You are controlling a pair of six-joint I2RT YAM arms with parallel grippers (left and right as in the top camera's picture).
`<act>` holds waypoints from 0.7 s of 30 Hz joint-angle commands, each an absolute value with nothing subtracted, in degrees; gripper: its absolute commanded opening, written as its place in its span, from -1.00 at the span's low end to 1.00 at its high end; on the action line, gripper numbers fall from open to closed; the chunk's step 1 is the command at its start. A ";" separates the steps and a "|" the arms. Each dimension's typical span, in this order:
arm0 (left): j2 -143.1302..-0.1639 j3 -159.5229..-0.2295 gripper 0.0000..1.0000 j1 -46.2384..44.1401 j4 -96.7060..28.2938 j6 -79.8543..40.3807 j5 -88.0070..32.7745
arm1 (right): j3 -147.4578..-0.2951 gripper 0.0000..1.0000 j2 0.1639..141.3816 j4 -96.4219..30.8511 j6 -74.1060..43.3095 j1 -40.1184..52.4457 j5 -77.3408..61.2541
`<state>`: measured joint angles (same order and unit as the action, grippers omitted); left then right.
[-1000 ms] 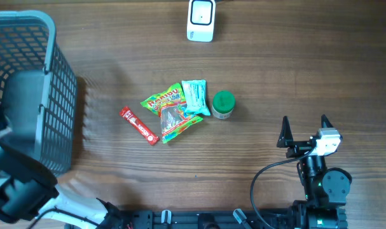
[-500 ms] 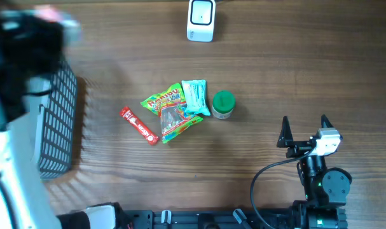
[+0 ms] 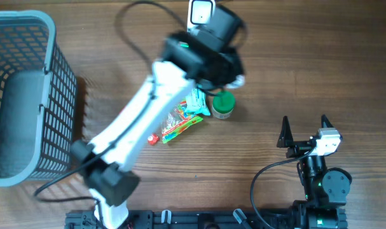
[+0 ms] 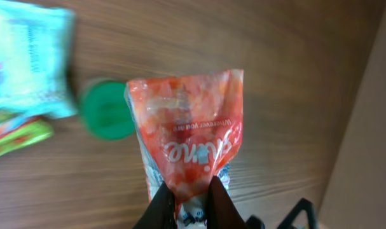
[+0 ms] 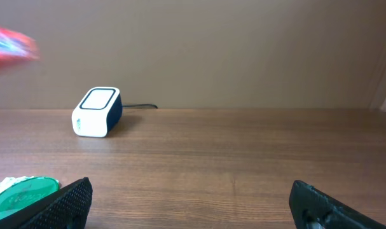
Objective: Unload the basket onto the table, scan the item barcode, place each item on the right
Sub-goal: 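Carry the Kleenex pack with the left gripper and set it right of the jar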
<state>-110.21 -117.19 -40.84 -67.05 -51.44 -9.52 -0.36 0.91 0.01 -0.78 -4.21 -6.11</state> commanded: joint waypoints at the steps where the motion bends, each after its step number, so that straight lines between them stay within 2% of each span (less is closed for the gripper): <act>1: -116.38 -116.95 -0.85 -45.71 -62.35 -46.68 -8.12 | -0.30 0.99 0.80 0.27 -0.14 -3.97 -5.34; 7: -127.31 -116.95 -0.85 -48.71 -59.99 -46.68 -7.42 | -0.30 0.99 0.80 0.27 -0.12 -3.97 -5.34; 13: -131.33 -116.95 -0.39 -49.01 -59.75 -46.70 -7.44 | -0.30 0.99 0.80 0.25 -0.12 -3.97 -5.34; 15: -131.31 -116.95 -0.16 -49.12 -59.27 -46.68 -7.40 | -0.30 0.99 0.80 0.27 -0.12 -3.97 -5.34; 21: -129.45 -117.62 -0.12 -48.10 -56.23 -46.63 -7.40 | -0.30 1.00 0.80 0.27 -0.12 -3.97 -5.34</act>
<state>-131.55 -117.12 -48.71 -56.71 -47.22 -7.99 -0.36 0.91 0.01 -0.78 -4.21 -6.11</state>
